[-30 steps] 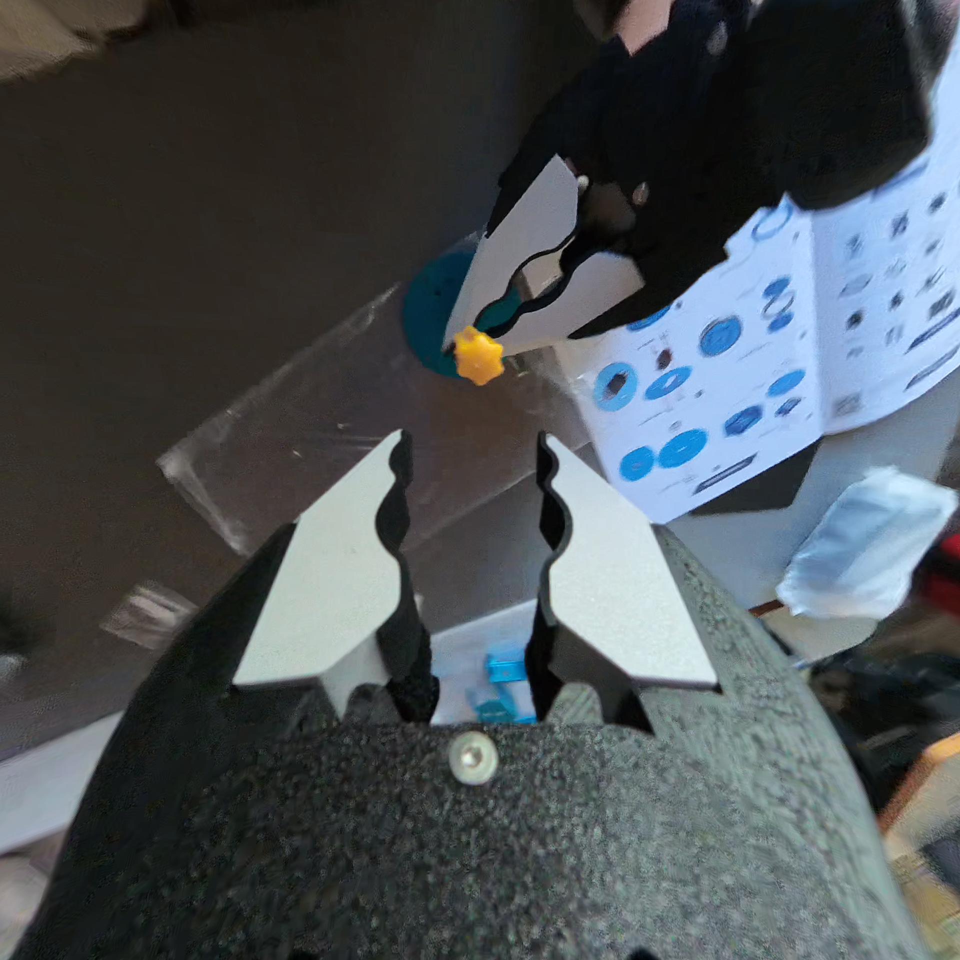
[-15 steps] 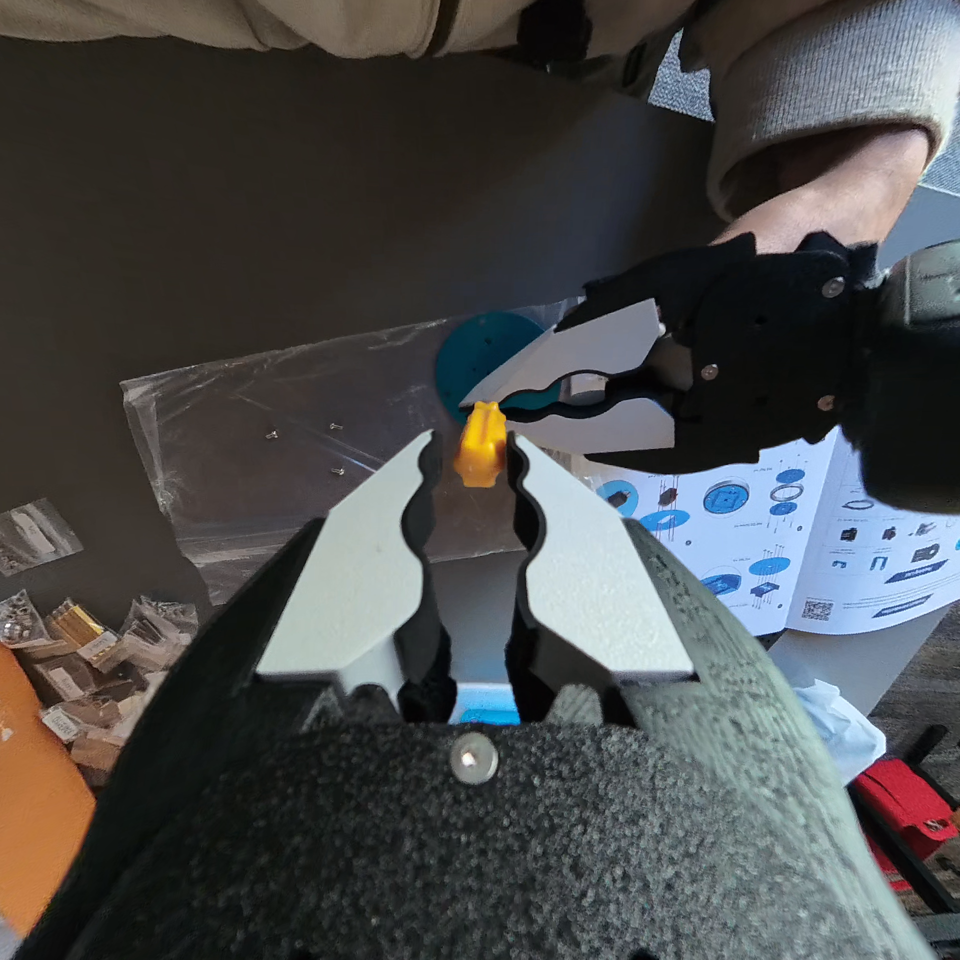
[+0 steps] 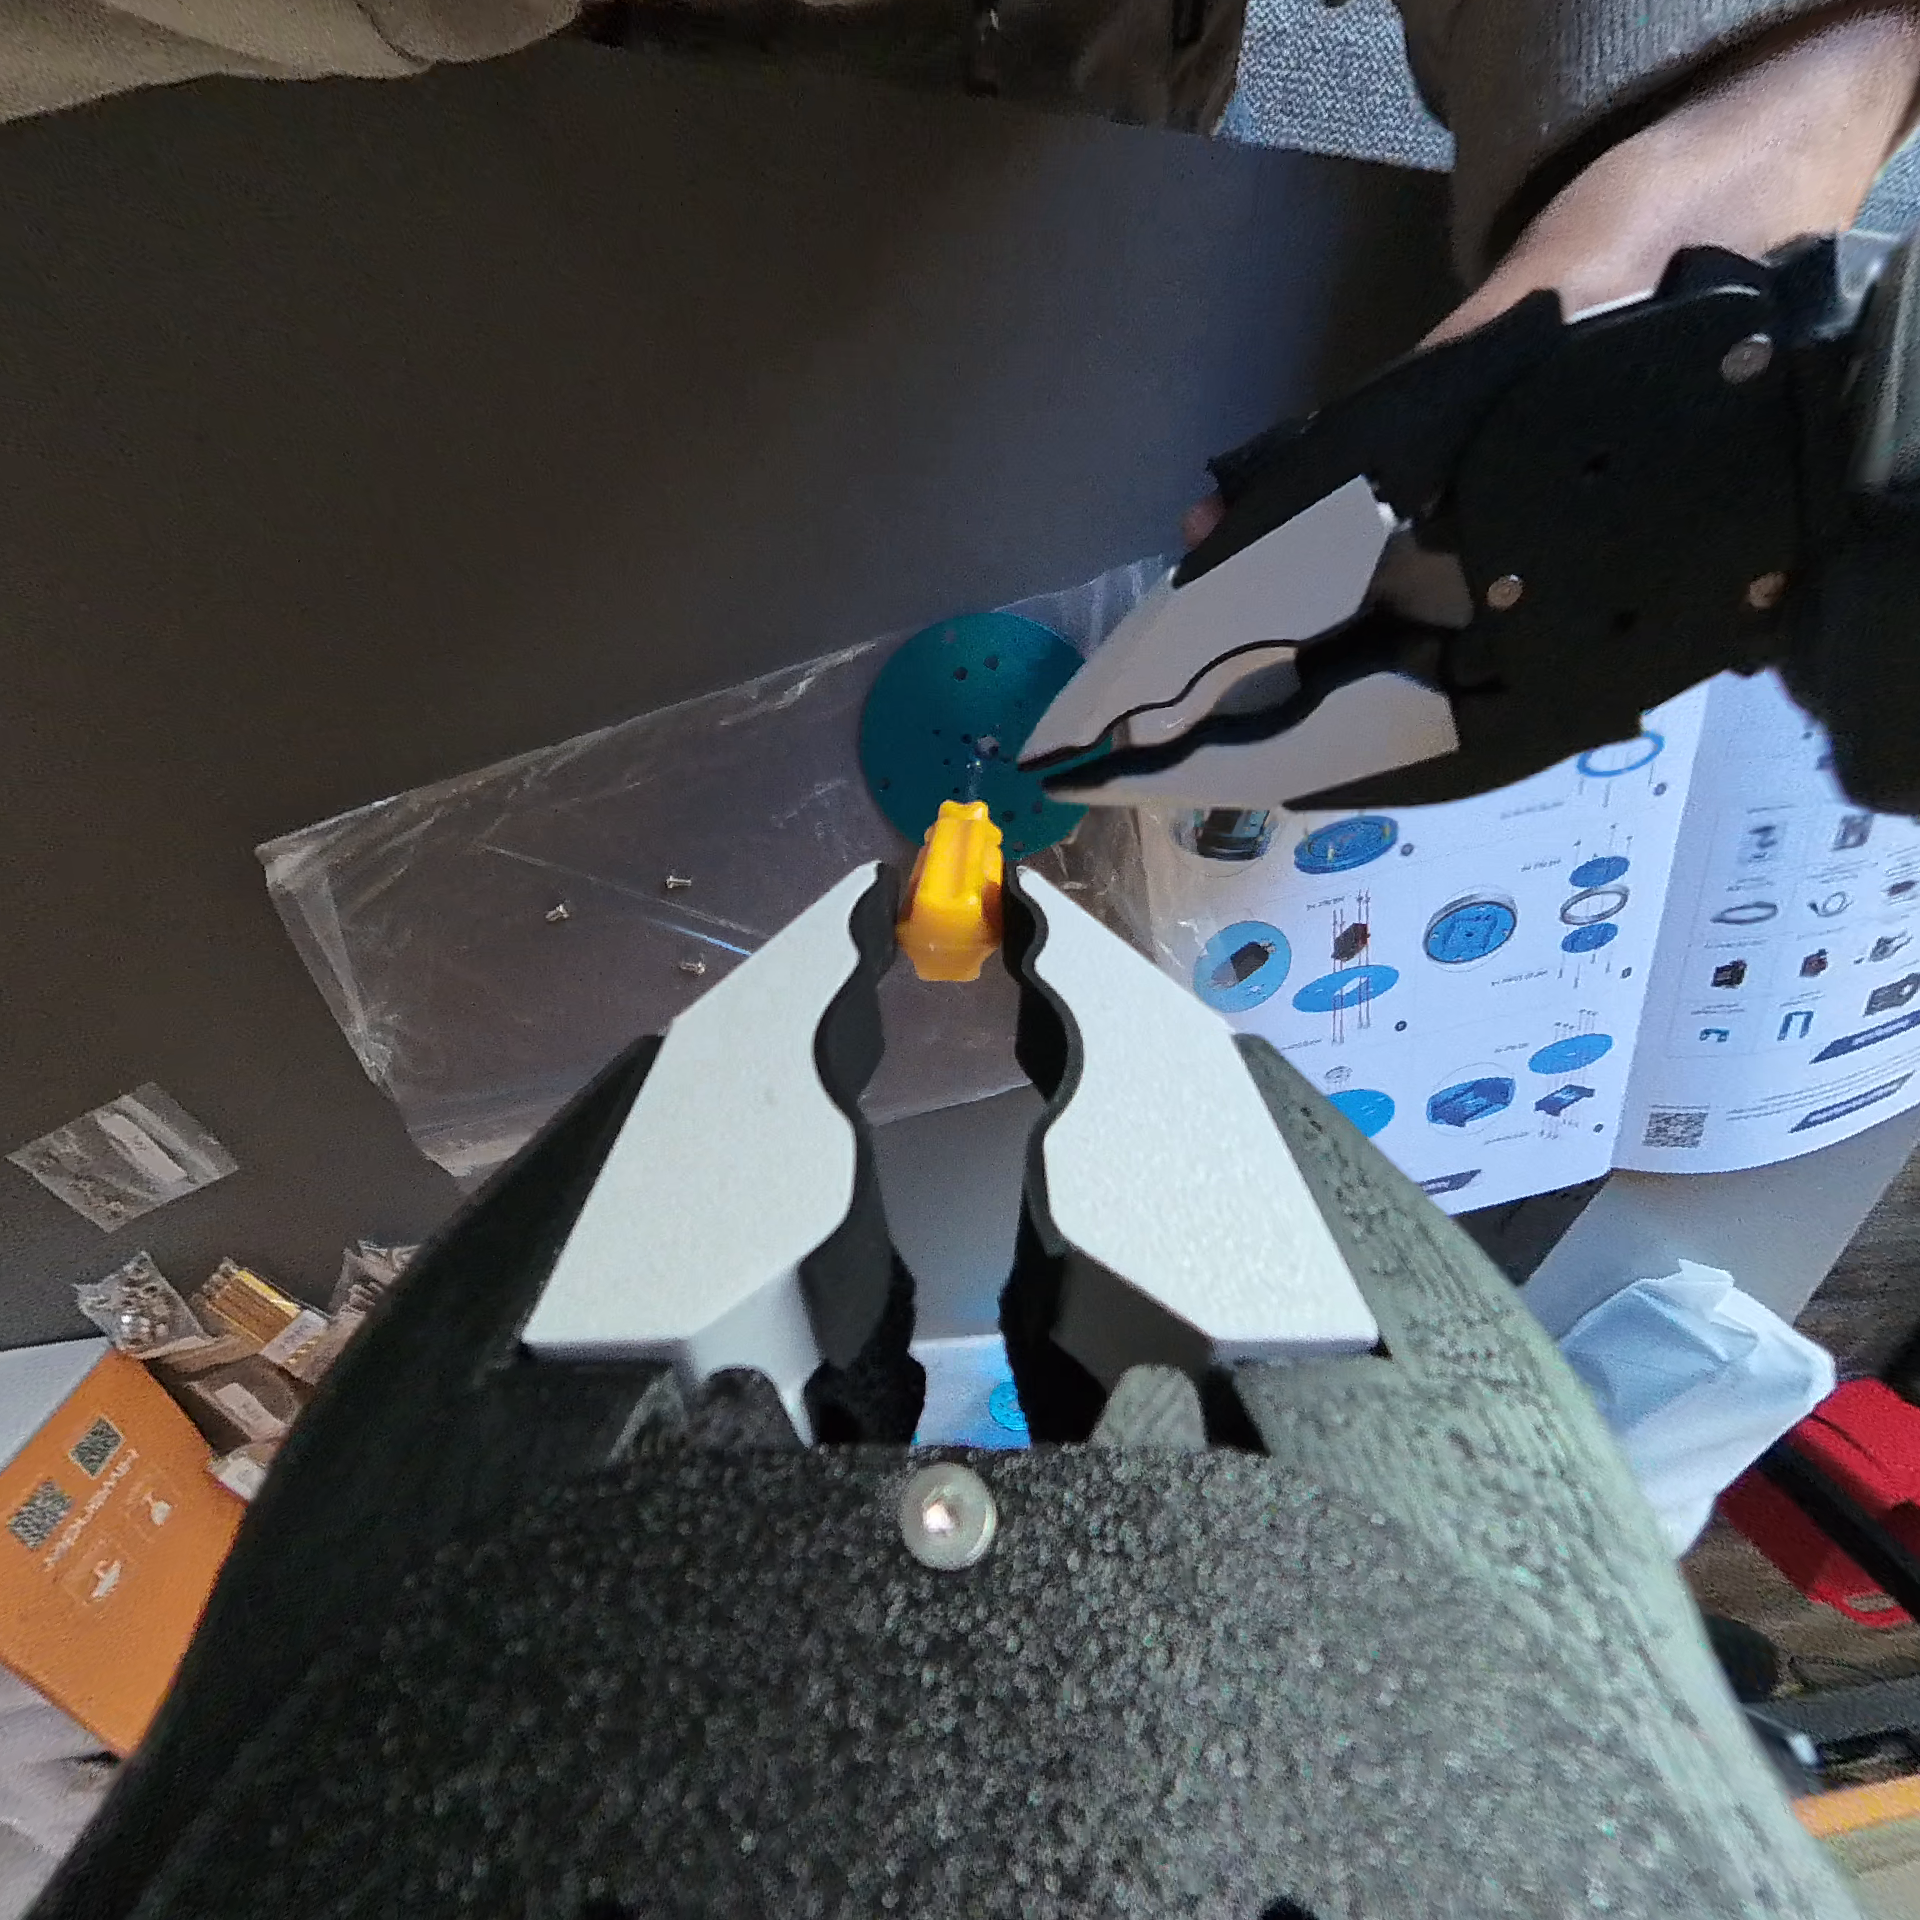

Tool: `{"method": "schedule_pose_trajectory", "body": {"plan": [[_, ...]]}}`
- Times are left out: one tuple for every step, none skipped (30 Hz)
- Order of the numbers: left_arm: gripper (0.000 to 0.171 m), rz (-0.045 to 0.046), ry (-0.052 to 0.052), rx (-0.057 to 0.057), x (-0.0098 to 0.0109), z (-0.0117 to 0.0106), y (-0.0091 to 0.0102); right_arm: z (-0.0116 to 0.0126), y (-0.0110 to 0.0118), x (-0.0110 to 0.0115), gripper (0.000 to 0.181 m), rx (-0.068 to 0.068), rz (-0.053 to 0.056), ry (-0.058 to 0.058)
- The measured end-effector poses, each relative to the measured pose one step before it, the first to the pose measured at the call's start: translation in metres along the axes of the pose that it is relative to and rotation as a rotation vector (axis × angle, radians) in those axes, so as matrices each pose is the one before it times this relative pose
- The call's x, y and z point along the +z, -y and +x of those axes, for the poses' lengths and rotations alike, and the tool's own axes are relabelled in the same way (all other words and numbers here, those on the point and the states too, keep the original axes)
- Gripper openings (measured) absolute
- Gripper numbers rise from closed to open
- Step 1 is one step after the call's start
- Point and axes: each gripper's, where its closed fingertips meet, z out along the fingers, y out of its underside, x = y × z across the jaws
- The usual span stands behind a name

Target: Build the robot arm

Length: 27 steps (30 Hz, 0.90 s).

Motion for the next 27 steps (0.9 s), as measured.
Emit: {"method": "schedule_pose_trajectory", "body": {"plan": [[0.0, -0.04786, -0.0026, 0.005, 0.0028, 0.00112, -0.00772, 0.00113, 0.00035, -0.00003, 0.019, 0.0194, 0.0048, 0.0032], [0.0, -0.05158, 0.0068, 0.0054, 0.00427, -0.00038, -0.00756, 0.00131, 0.00048, -0.00007, 0.019, 0.0214, 0.0053, 0.0032], [0.0, -0.04336, 0.0042, 0.0035, 0.00429, -0.00028, -0.00633, 0.00147, 0.00036, -0.00006, 0.019, 0.0207, 0.0043, 0.0016], [0.0, -0.01283, -0.0015, 0.0008, 0.00247, 0.00065, -0.00162, 0.00177, 0.00053, -0.00029, 0.019, 0.023, 0.0052, -0.0004], [0.0, 0.00255, -0.0032, -0.0057, 0.00091, 0.00064, 0.00092, 0.00168, -0.00007, 0.0, 0.019, 0.0307, 0.0029, 0.0034], [0.0, -0.00471, 0.0002, -0.0087, 0.0004, -0.00009, -0.00034, 0.00248, -0.00012, 0.00006, 0.019, 0.0383, 0.0033, -0.0002], [0.0, -0.01394, 0.0032, -0.0036, 0.00021, -0.00043, -0.00215, 0.00321, 0.00076, -0.00039, 0.019, 0.0434, 0.0099, -0.0044], [0.0, -0.00384, 0.0062, -0.0002, -0.00014, -0.00083, -0.00107, 0.00283, 0.00059, -0.00035, 0.019, 0.0482, 0.0113, -0.0002], [0.0, 0.00104, 0.0036, -0.0042, -0.00009, -0.00051, -0.0005, 0.00182, -0.00007, 0.00008, 0.019, 0.0497, 0.0051, 0.0049], [0.0, 0.00055, 0.0013, -0.0024, -0.00008, -0.00002, -0.00028, 0.00199, 0.00059, 0.00018, 0.019, 0.0462, 0.0074, 0.0006], [0.0, -0.00013, 0.0021, 0.0021, -0.00005, -0.00004, -0.00005, 0.00249, 0.00099, 0.00025, 0.019, 0.0523, 0.008, -0.0036], [0.0, -0.00009, 0.0009, 0.0004, 0.00003, -0.00006, -0.00011, 0.00185, 0.00071, 0.00027, 0.019, 0.057, 0.009, -0.0002], [0.0, -0.00002, -0.0013, -0.002, 0.00007, 0.0, -0.00007, 0.00171, 0.00053, 0.00014, 0.019, 0.0533, 0.0095, -0.0002], [0.0, -0.00004, -0.0014, -0.0021, -0.00004, -0.00011, -0.00003, 0.00202, 0.0003, 0.00008, 0.019, 0.0579, 0.0084, -0.0042], [0.0, -0.00009, 0.0019, 0.0006, 0.0001, -0.00018, -0.00005, 0.00198, 0.00076, 0.00034, 0.019, 0.0707, 0.0085, -0.0018], [0.0, -0.0001, 0.0046, 0.0036, 0.00012, 0.0, -0.00004, 0.00203, 0.00102, 0.00036, 0.019, 0.0746, 0.0072, -0.005], [0.0, -0.00009, 0.0059, 0.0052, 0.00003, -0.00002, -0.0001, 0.00225, 0.00134, 0.00047, 0.019, 0.0655, 0.009, -0.019], [0.0, -0.00013, 0.0057, 0.0039, -0.00001, 0.0, 0.0, 0.00099, 0.00134, 0.00038, 0.019, 0.0546, 0.008, -0.0215], [0.0, -0.00014, 0.0056, 0.0011, 0.00006, -0.0001, -0.00007, 0.00064, 0.00145, 0.00054, 0.019, 0.0446, 0.004, -0.0287], [0.0, -0.00013, 0.0061, 0.0032, 0.00008, 0.00013, -0.00004, 0.00028, 0.00128, 0.00059, 0.019, 0.0507, -0.0004, -0.0292], [0.0, -0.00013, 0.0056, 0.0041, 0.00003, 0.00001, -0.00007, 0.00106, 0.00086, 0.00044, 0.019, 0.0589, -0.0057, -0.03], [0.0, -0.00004, 0.0037, 0.0038, 0.00006, -0.00002, -0.00005, 0.00192, -0.0004, 0.00012, 0.019, 0.0663, -0.0156, -0.0295], [0.0, 0.0, 0.0019, 0.0023, 0.00002, 0.00001, 0.00004, 0.00252, -0.00083, 0.00002, 0.019, 0.069, -0.0127, -0.0301], [0.0, 0.00004, 0.0013, 0.0016, 0.00004, 0.00002, -0.00007, 0.00229, -0.00108, -0.00003, 0.019, 0.0753, -0.0078, -0.026], [0.0, 0.0, 0.003, 0.0037, 0.00009, -0.00001, -0.00002, 0.00075, -0.00063, -0.00021, 0.019, 0.0691, -0.0006, -0.0147], [0.0, 0.0, 0.0041, 0.005, -0.00008, 0.00003, 0.0, 0.00195, -0.00131, -0.00026, 0.019, 0.0592, 0.0014, -0.0213], [0.0, 0.00003, 0.0034, 0.0043, 0.00002, 0.00008, -0.00005, 0.0016, -0.00147, -0.00042, 0.019, 0.0594, -0.0001, -0.0139]]}}
